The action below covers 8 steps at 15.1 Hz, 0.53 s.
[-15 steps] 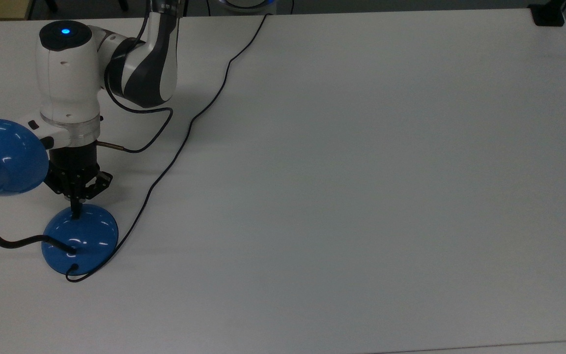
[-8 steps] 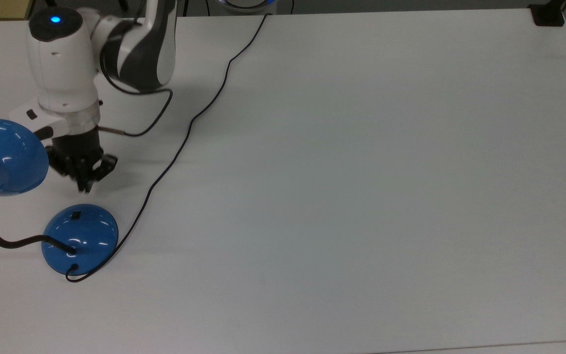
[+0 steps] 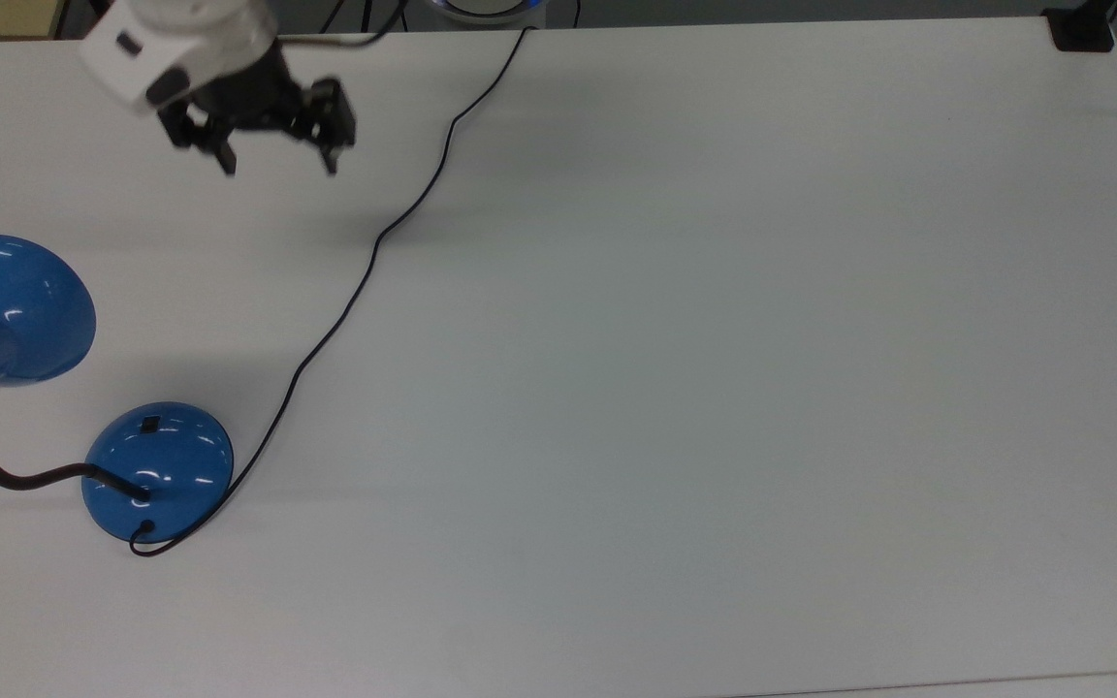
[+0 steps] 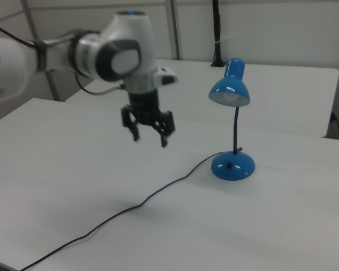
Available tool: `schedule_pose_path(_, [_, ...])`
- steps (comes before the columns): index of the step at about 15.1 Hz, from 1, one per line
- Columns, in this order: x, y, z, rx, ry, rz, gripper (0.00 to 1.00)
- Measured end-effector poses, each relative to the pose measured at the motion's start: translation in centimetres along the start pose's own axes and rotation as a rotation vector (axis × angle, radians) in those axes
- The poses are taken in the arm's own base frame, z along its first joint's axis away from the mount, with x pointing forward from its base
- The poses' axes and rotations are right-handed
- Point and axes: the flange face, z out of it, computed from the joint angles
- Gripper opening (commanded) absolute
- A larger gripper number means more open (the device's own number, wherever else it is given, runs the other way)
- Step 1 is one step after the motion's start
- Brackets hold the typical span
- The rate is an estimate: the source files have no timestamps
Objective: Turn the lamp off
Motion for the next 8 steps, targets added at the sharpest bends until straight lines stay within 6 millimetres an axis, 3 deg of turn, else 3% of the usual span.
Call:
schedule_pose_path(2, [-1.9, -2.5, -4.3, 0.003, 0.027, -0.003, 1.0])
schedule_pose_path(5, [-3.3, -5.8, -8.4, 0.005, 0.097, 0.018, 1.0])
schedule_pose_path(8, [-3.0, -7.2, -9.3, 0.028, 0.154, 0.086, 1.0])
